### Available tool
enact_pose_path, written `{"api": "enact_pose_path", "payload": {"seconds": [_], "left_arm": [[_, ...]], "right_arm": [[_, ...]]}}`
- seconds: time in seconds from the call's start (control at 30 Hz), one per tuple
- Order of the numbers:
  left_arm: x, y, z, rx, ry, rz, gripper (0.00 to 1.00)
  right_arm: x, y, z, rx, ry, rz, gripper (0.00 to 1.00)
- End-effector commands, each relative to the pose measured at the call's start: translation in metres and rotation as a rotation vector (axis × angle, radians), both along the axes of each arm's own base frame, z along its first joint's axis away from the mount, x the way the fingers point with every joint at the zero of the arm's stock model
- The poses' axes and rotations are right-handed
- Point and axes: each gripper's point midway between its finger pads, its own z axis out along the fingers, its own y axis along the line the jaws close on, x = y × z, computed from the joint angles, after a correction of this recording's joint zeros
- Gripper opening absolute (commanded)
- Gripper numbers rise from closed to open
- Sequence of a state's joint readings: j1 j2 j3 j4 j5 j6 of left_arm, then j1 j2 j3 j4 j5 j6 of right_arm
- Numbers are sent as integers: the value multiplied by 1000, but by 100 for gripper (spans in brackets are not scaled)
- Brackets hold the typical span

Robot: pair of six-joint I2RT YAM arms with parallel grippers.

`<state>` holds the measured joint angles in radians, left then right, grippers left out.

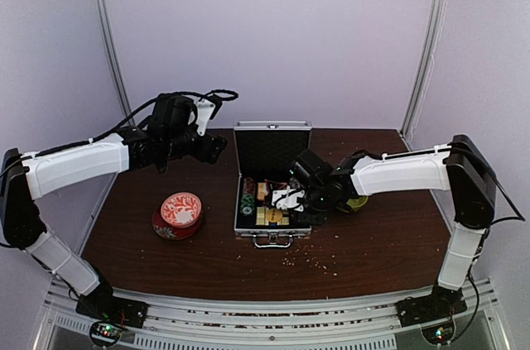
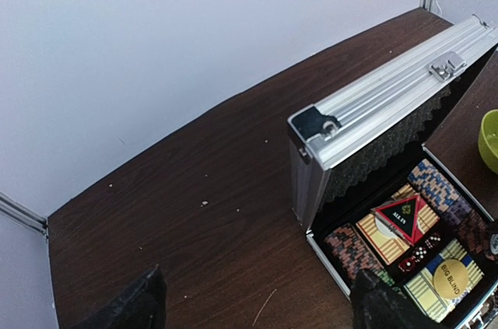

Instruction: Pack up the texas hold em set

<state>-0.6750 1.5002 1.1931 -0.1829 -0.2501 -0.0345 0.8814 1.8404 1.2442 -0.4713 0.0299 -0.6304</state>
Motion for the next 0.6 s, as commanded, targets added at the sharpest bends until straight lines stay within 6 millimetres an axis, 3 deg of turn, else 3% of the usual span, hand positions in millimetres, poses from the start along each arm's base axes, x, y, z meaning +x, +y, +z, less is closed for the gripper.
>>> {"api": "enact_pose_path", "payload": {"seconds": [0.0, 0.57], "left_arm": [[5, -7, 13, -24, -32, -12, 83], [5, -9, 11, -26, -25, -21, 83]], "right_arm": [[2, -3, -9, -32, -25, -8, 47], [2, -3, -16, -44, -15, -17, 53]]}}
